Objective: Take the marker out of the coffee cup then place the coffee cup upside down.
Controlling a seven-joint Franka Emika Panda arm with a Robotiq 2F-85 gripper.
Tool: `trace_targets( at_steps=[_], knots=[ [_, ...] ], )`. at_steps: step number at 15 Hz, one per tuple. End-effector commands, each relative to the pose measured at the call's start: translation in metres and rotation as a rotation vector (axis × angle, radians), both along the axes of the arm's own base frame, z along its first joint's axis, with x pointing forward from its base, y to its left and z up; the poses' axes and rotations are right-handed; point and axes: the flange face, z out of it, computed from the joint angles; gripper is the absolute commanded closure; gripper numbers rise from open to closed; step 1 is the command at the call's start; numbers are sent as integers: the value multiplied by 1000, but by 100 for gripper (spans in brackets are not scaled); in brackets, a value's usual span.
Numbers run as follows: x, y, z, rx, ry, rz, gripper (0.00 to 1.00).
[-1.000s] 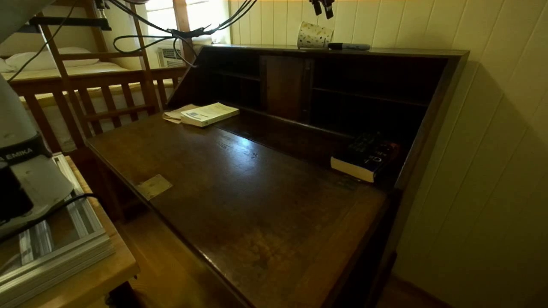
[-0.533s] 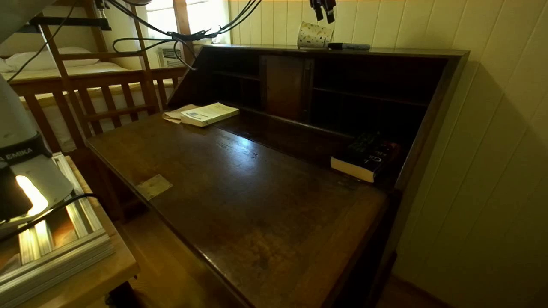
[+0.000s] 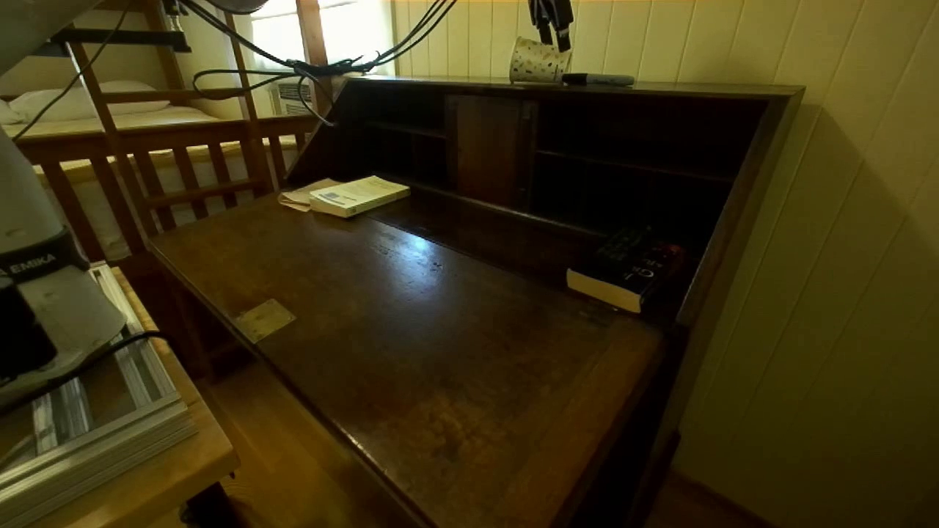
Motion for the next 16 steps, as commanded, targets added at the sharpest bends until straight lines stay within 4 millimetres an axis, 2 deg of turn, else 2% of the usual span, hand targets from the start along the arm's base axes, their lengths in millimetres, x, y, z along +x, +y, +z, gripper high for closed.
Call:
trace_targets(
  at_steps=[1, 16],
  knots=[
    [1, -2, -4, 20, -16, -56, 0],
    [5, -6, -18, 26, -28, -153, 0]
  ],
)
